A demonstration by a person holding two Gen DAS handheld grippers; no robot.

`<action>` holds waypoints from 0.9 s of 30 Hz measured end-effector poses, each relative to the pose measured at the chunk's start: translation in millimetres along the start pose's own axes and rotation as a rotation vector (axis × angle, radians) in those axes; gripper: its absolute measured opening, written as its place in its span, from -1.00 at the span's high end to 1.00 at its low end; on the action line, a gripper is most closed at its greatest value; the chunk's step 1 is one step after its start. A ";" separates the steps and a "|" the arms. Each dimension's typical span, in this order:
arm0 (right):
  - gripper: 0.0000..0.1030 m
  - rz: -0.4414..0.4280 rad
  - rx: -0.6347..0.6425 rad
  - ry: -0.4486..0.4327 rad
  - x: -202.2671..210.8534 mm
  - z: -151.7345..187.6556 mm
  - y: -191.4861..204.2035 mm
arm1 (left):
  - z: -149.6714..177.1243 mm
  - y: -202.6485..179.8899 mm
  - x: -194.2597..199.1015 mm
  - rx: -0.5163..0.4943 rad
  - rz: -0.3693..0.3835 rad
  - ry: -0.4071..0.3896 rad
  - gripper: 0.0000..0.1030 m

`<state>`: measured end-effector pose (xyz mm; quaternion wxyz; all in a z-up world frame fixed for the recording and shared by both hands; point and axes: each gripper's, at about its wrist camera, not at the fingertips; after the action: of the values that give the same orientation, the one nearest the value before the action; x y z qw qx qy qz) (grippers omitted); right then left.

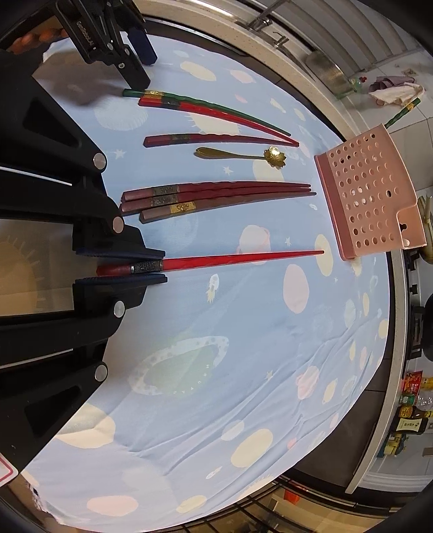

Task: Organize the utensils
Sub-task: 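Grasp the second green chopstick with the left tool while the right tool grasps a red chopstick, then carry both chopsticks over the pink caddy with the left and right tools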

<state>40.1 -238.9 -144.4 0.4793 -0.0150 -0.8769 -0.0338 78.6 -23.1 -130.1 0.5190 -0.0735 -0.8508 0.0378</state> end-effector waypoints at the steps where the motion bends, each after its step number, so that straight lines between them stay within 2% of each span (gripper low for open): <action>1: 0.85 0.003 0.001 0.000 0.3 0.5 0.7 | -0.3 0.8 0.0 0.005 0.005 -0.001 -0.30; 10: 0.85 0.015 0.002 0.000 0.5 0.8 3.4 | -3.8 1.0 -3.4 0.023 0.032 0.008 -0.30; 14: 0.85 0.028 0.008 -0.002 0.9 1.4 4.7 | -2.7 -4.5 -5.4 0.001 0.018 -0.005 -0.29; 17: 0.85 0.034 0.009 -0.004 1.3 2.1 5.2 | 0.9 -11.1 -6.8 -0.039 -0.013 -0.025 -0.20; 20: 0.85 0.033 0.006 -0.007 2.0 3.1 5.1 | 1.7 -10.3 -4.3 -0.047 -0.015 -0.035 0.07; 22: 0.85 0.030 0.004 -0.009 2.8 4.4 4.9 | 1.1 -6.7 -2.3 -0.043 -0.011 -0.036 0.43; 23: 0.85 0.027 0.002 -0.010 3.2 5.1 4.4 | 0.5 -4.6 -1.3 -0.039 -0.003 -0.032 0.53; 24: 0.85 0.024 0.001 -0.012 3.8 5.9 4.1 | -0.1 -2.3 -0.4 -0.031 0.006 -0.026 0.73; 25: 0.85 0.020 -0.001 -0.013 4.5 6.8 3.6 | -0.9 0.3 0.0 -0.024 0.014 -0.020 0.83; 27: 0.86 0.009 -0.008 -0.016 5.9 8.3 3.0 | -1.2 5.0 1.3 -0.012 0.029 -0.011 0.87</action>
<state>30.1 -235.2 -143.8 0.4724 -0.0211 -0.8804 -0.0349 79.5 -18.0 -129.1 0.5131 -0.0889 -0.8527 0.0407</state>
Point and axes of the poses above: each gripper's, at about its wrist camera, not at the fingertips, and x roughly against the way its jaws point, y to its left, z to its underside, and after that the axes turned 12 degrees about x, right-handed
